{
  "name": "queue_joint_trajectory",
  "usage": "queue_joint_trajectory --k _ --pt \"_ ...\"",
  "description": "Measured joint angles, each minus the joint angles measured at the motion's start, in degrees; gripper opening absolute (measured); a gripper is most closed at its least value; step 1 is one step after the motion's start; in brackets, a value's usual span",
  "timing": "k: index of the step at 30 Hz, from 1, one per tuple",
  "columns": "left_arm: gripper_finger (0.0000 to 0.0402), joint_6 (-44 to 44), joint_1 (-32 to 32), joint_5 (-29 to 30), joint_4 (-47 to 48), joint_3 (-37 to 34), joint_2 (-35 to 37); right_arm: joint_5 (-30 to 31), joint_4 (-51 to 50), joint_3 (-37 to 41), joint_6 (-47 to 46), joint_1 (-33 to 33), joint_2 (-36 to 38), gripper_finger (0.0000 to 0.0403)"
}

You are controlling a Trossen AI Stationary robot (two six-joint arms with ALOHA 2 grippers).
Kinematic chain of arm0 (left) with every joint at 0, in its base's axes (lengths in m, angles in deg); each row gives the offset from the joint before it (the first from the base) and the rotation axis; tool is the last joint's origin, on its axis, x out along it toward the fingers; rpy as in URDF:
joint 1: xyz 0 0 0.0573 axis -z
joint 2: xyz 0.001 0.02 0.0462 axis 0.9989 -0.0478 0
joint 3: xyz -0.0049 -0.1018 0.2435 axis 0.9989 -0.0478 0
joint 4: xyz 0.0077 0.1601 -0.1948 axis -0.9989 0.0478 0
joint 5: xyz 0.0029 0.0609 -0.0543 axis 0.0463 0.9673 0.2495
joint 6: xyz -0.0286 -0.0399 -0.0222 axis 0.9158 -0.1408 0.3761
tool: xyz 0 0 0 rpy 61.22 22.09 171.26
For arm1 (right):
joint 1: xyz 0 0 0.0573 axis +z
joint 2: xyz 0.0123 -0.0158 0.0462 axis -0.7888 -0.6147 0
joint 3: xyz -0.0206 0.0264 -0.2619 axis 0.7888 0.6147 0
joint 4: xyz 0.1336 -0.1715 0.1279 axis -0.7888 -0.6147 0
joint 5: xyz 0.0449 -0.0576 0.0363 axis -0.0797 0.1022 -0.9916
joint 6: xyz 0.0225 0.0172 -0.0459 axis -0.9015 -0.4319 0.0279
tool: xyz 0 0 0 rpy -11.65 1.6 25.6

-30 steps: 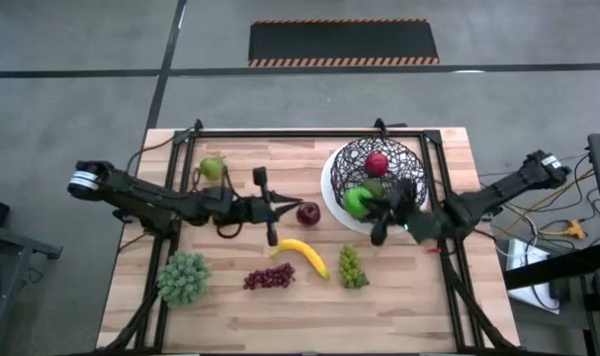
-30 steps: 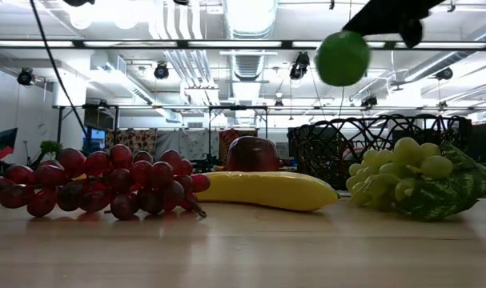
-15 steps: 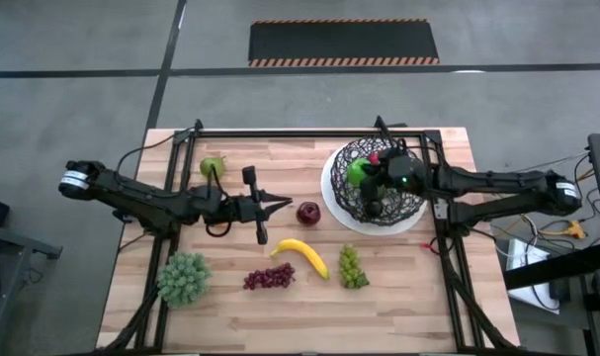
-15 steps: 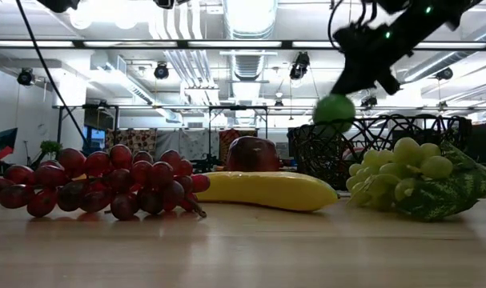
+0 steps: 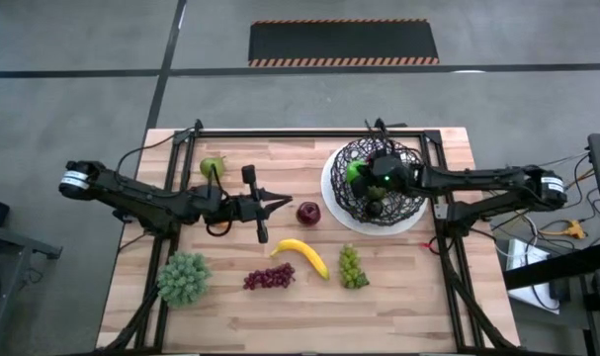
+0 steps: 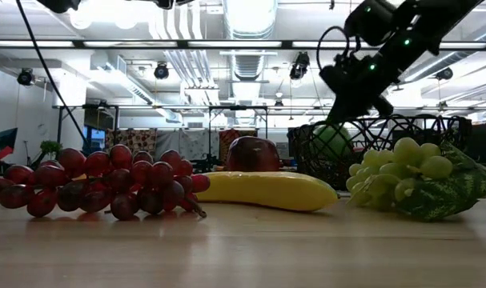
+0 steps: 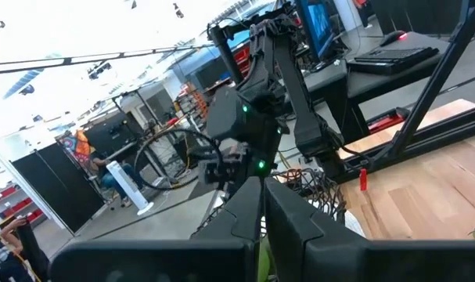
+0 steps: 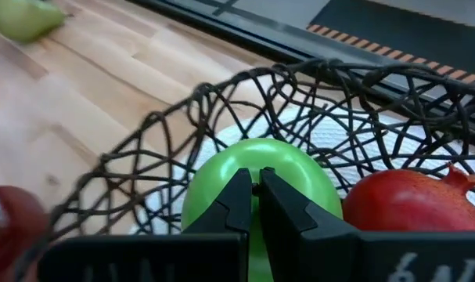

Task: Build produce basket
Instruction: Put the green apple into the wire basket

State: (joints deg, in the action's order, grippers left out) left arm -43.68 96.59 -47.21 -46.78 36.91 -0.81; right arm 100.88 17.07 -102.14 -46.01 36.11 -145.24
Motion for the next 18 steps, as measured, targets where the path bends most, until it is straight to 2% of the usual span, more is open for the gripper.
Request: queue_joint_trajectory --k 10,18 --pt "0.0002 0.01 0.01 0.07 0.02 0.0 0.0 3.84 2.02 0.0 0.85 0.04 -6.13 0.0009" --pt "0.0002 0.02 0.01 0.07 0.02 0.0 0.0 4.16 2.73 0.0 0.67 0.04 -9.37 0.0011"
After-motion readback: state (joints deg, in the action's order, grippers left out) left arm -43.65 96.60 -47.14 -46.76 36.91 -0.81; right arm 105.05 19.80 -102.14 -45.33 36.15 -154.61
